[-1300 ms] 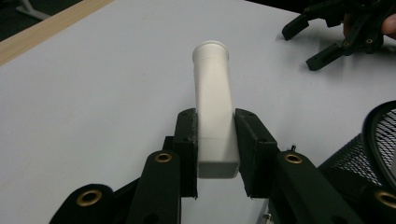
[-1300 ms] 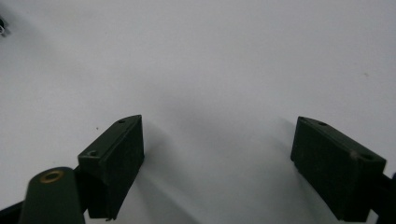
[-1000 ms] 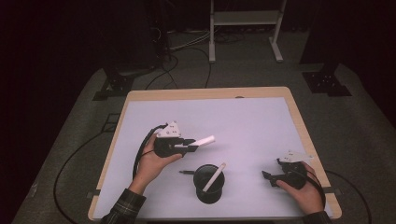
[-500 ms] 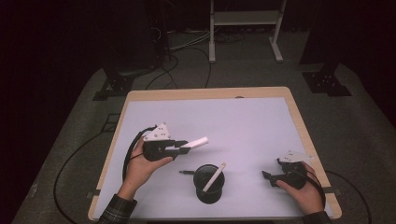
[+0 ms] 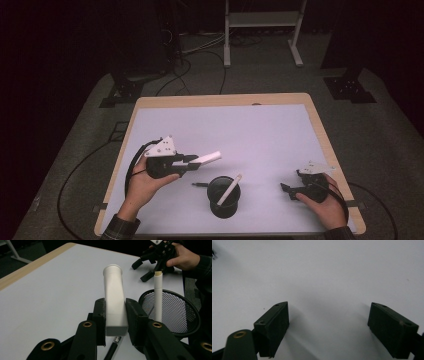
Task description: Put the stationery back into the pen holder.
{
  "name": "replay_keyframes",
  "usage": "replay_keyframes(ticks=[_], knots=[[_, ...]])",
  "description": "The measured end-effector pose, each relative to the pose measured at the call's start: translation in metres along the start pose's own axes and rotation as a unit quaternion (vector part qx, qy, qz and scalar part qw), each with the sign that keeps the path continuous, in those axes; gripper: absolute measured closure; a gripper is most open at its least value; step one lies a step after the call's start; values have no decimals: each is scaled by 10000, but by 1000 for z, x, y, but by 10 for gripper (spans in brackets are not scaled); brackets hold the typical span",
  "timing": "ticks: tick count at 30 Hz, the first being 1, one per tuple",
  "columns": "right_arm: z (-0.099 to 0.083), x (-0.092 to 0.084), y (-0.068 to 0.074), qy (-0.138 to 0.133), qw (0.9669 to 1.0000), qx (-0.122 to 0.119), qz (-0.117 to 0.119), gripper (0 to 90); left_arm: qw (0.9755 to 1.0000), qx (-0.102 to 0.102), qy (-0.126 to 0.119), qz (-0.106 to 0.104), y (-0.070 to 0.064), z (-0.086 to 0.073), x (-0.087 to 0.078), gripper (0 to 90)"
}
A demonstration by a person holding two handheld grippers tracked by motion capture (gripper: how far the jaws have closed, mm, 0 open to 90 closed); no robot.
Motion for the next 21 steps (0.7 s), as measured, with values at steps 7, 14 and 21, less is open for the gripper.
replay_keyframes(ticks=[7,14,21], knots=[[0,0,0,5,10000,7,1,160,9998,58,-109,-168,-7,3,-9,709],[0,0,0,6,10000,6,0,160,9994,66,-107,-336,-14,3,-9,709],[0,0,0,6,10000,6,0,160,9988,99,-107,-468,-18,4,-10,709]])
Point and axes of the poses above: each handheld gripper's, and its own axes: x roughly forward along the jaws, z roughly out of its top, y roughly to its left, the point moved 4 cm from there along x, roughly forward along the jaws, and after that the axes turned 8 degrees about y, right-handed, at the moved point
